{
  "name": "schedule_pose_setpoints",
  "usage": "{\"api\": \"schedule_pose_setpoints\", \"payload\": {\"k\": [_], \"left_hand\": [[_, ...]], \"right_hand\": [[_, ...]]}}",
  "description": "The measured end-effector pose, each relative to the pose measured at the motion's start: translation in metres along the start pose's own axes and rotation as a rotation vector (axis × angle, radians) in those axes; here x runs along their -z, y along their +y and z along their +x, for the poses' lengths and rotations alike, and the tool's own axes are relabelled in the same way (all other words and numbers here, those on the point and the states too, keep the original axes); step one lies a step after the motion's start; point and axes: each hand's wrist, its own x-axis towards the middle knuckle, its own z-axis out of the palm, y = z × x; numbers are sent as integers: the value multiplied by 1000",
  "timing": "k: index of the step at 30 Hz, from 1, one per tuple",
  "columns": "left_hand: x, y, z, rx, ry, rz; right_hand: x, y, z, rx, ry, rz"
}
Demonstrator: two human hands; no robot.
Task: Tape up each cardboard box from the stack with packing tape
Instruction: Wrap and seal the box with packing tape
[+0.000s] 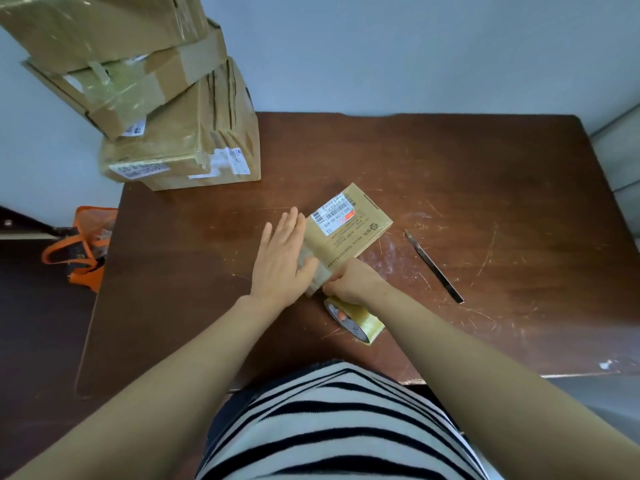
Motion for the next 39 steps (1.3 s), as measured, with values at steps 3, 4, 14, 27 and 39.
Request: {"api": "schedule_pose_setpoints", "payload": {"k": [3,4,14,27,39], "left_hand": [[-25,-2,-1,-13,-30,200],[-32,-5,-1,-12,-89,276],[-24,-18,-22,-327,-312,299],[-20,-21,-15,-161,-192,279],[-14,-19,-11,-160,-214,394]], "right_hand": [[2,-1,-2,-5,-27,25],[3,-2,-4,-14,-36,27],[7,-8,-7,11,-33,41],[12,-4,-5,39,-4,126],[18,-1,-8,104,-72,135]]}}
